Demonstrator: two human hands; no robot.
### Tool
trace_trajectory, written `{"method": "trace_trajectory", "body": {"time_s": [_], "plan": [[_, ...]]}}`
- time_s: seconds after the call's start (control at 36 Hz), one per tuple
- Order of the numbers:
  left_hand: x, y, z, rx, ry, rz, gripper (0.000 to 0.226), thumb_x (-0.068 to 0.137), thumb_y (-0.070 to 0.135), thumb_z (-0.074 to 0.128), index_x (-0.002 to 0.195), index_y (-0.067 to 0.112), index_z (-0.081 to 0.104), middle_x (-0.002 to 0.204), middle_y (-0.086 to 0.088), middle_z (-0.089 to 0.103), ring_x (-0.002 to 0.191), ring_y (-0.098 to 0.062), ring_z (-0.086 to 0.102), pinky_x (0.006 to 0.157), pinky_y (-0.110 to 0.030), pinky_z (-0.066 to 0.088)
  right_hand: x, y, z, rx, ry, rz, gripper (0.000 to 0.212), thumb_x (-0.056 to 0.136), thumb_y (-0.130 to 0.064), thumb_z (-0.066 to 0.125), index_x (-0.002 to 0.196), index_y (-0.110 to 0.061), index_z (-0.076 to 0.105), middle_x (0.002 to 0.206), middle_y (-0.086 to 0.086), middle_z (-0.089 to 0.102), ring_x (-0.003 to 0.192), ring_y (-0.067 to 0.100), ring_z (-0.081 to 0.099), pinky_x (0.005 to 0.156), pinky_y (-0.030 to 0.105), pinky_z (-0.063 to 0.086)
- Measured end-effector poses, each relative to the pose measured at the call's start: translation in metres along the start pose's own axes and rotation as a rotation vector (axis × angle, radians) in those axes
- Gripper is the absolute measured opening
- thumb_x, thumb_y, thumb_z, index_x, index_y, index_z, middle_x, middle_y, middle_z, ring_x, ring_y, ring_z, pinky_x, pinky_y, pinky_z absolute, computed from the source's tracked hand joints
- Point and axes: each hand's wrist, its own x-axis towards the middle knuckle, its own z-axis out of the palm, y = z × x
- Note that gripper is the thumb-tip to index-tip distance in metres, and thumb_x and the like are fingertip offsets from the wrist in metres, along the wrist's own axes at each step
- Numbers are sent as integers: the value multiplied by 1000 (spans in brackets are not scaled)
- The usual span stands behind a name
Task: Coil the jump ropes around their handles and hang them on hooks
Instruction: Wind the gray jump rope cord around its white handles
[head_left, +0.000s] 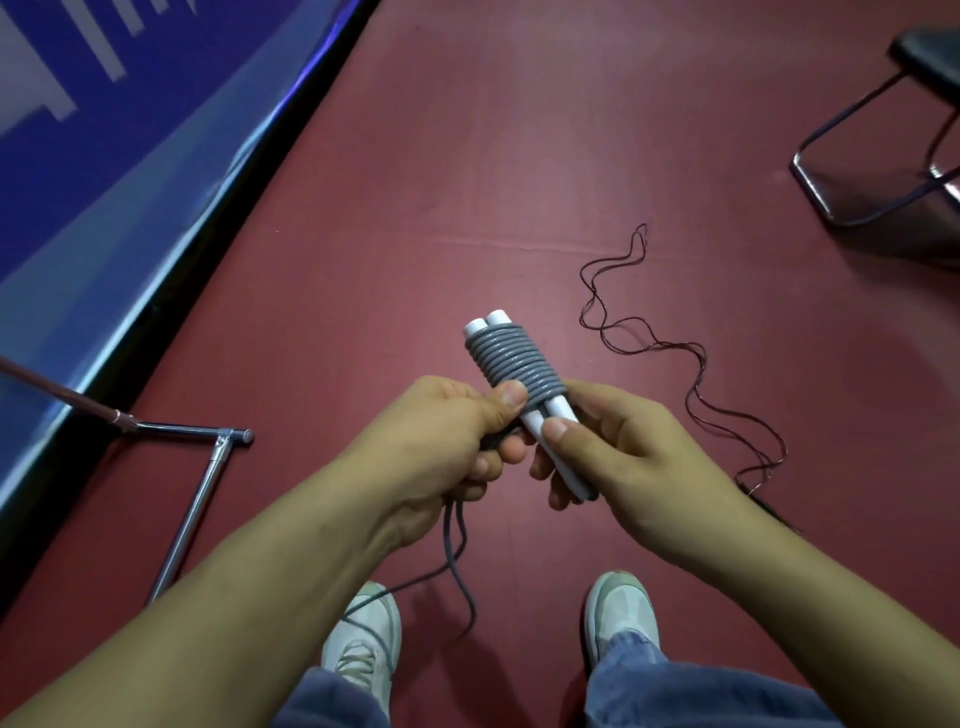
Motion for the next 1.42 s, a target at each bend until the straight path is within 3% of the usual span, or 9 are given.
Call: {"method": "trace_trajectory", "body": {"time_s": [0.11, 0.39, 0.53, 0.61, 0.75, 0.97, 1.08, 1.28, 1.42], "plan": [[2, -4, -2, 153, 46, 88, 36, 105, 26, 53, 84, 0, 67, 63, -7, 54, 42, -12, 35, 45, -24, 30, 3, 3, 4, -231, 55, 25, 14, 101, -22, 59, 114, -26, 62, 84, -3, 72, 66, 10, 70, 62, 22, 52], [3, 12, -19, 870, 75, 396, 42, 98, 29, 63, 62, 6, 63, 46, 6, 43, 43, -11, 36, 45, -26, 31, 12, -5, -9, -129, -52, 173, 27, 93, -16, 71, 118, -26, 66, 111, -7, 71, 90, 15, 70, 83, 42, 58], [8, 12, -23, 972, -18, 400, 42, 96, 34, 66, 64, 7, 63, 51, 0, 46, 47, -16, 38, 49, -39, 40, 19, -11, -19, 111, 26, 136, 76, 88, 2, 72, 149, -30, 39, 132, 4, 57, 96, 17, 70, 79, 40, 60], [8, 12, -22, 1092, -97, 360, 40, 94, 36, 67, 62, 13, 63, 51, -4, 51, 49, -18, 41, 54, -42, 46, 19, -11, -30, -271, -104, -36, 88, 83, -9, 79, 151, -41, 33, 139, -10, 49, 118, 7, 60, 91, 35, 57], [7, 5, -15, 1407, -147, 343, 32, 90, 36, 69, 71, 11, 63, 58, -8, 53, 60, -30, 51, 57, -42, 49, 17, -7, -6, -1137, -261, -167, 46, 72, -53, 75, 106, -25, 60, 131, -6, 55, 142, 22, 31, 106, 43, 35], [-3, -3, -1, 1682, -15, 423, 36, 93, 20, 57, 66, 18, 34, 69, 0, 41, 56, -25, 39, 48, -34, 24, 18, 17, 18, -896, -200, 129, 38, 78, -38, 67, 84, -26, 32, 88, -2, 49, 74, 27, 50, 61, 42, 45], [-2, -9, -4, 1640, 68, 594, 35, 95, 22, 55, 70, 20, 31, 75, 3, 36, 75, -30, 53, 59, -36, 31, 20, 16, 17, -851, -138, 138, 27, 82, -38, 60, 94, -23, 41, 85, 2, 58, 74, 30, 55, 61, 42, 49], [10, -18, -18, 1074, 310, 1075, 14, 85, 17, 70, 95, 7, 74, 75, -2, 65, 68, -22, 59, 65, -33, 52, 26, 5, 16, -785, 124, 28, 20, 88, -43, 54, 94, -25, 49, 83, -1, 63, 77, 31, 56, 61, 39, 45], [-4, -9, -4, 658, 413, 897, 11, 90, 16, 76, 81, 19, 81, 55, 16, 60, 54, -4, 56, 56, -13, 39, 22, -2, 16, -775, 249, -20, 20, 91, -41, 56, 104, -26, 51, 86, 0, 65, 79, 34, 58, 62, 39, 43]]}}
